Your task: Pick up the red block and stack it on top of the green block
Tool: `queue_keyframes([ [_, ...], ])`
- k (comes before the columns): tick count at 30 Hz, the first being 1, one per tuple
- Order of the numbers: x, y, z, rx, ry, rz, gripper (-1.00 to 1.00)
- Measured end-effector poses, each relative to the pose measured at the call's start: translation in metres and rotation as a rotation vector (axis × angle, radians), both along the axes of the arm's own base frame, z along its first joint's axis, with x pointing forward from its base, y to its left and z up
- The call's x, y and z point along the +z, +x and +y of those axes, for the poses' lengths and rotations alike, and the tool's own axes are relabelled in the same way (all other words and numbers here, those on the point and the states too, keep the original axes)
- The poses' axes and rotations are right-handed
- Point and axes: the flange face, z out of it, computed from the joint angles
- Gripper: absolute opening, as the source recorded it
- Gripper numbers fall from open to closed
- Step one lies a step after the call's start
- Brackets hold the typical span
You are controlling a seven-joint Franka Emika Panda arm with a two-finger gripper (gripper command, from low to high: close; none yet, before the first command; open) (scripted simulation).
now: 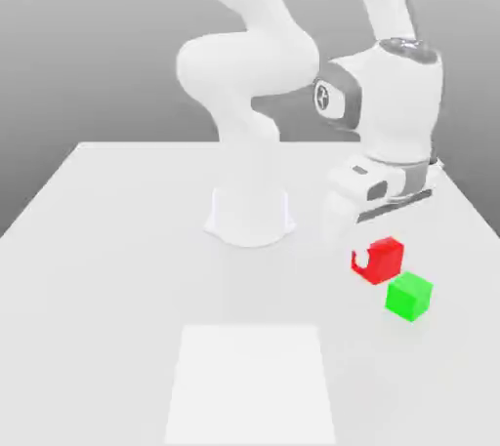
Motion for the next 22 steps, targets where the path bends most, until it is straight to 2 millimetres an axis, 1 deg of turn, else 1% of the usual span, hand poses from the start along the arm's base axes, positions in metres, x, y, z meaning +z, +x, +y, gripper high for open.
queue_keyframes([
  [1,0.001,-0.009,0.013,0.079,0.0,0.001,-1.0],
  [3,-0.009,-0.016,0.024,0.137,0.0,0.001,-1.0],
  [8,-0.053,-0.018,0.026,0.154,-0.001,0.001,-1.0],
  [9,-0.06,-0.018,0.026,0.153,-0.001,0.001,1.0],
  [14,-0.06,-0.018,0.026,0.153,-0.001,0.001,1.0],
  [15,-0.063,-0.019,0.026,0.154,0.0,0.001,1.0],
  [16,-0.06,-0.019,0.027,0.158,0.0,0.001,1.0],
  [18,-0.046,-0.019,0.028,0.161,0.0,0.001,1.0],
  [22,-0.01,-0.019,0.027,0.157,0.0,0.001,1.0],
])
